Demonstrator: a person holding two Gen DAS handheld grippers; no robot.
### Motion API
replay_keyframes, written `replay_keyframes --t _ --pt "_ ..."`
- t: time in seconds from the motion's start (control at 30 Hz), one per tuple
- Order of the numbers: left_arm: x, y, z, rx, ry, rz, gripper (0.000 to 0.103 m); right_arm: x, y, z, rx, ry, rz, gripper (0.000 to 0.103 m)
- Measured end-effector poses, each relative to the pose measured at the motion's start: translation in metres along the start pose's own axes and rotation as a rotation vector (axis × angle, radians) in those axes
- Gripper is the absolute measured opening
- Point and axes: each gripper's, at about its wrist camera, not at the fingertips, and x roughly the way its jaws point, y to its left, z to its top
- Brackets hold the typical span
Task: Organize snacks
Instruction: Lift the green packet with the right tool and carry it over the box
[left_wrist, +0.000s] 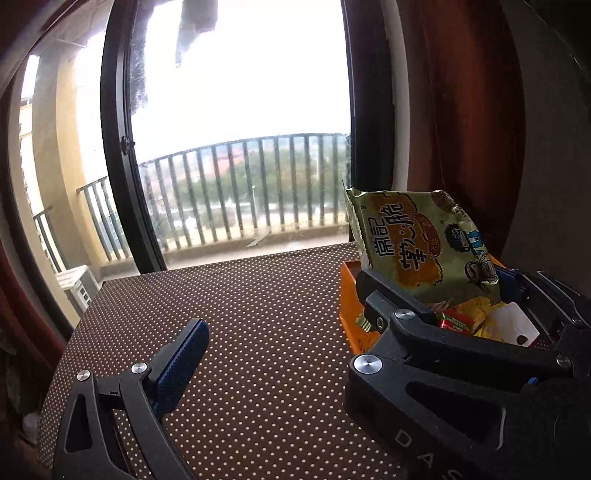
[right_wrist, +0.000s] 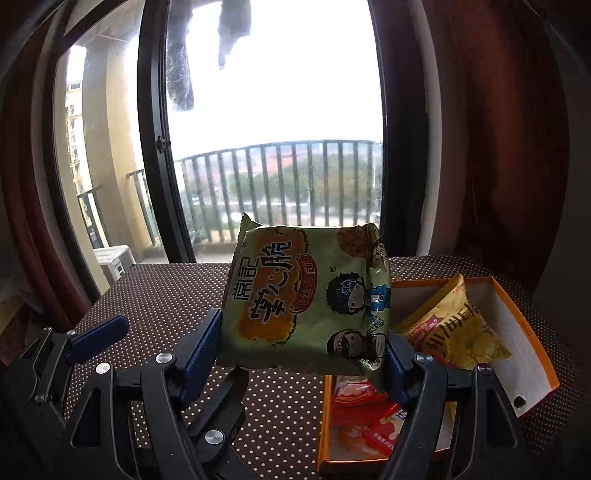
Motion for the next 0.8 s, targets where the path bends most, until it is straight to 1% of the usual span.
replay_keyframes --t 0.43,0.8 --pt "0.029 -0.028 0.016 0.065 -0.007 -0.089 0.098 -0.012 -0.05 0.002 0.056 -0.022 -0.09 0.077" --pt "0.065 -0.08 0.023 0.147 0.031 -0.185 0.098 -0.012 -0.1 -0.007 0.136 0.001 -0.188 0.077"
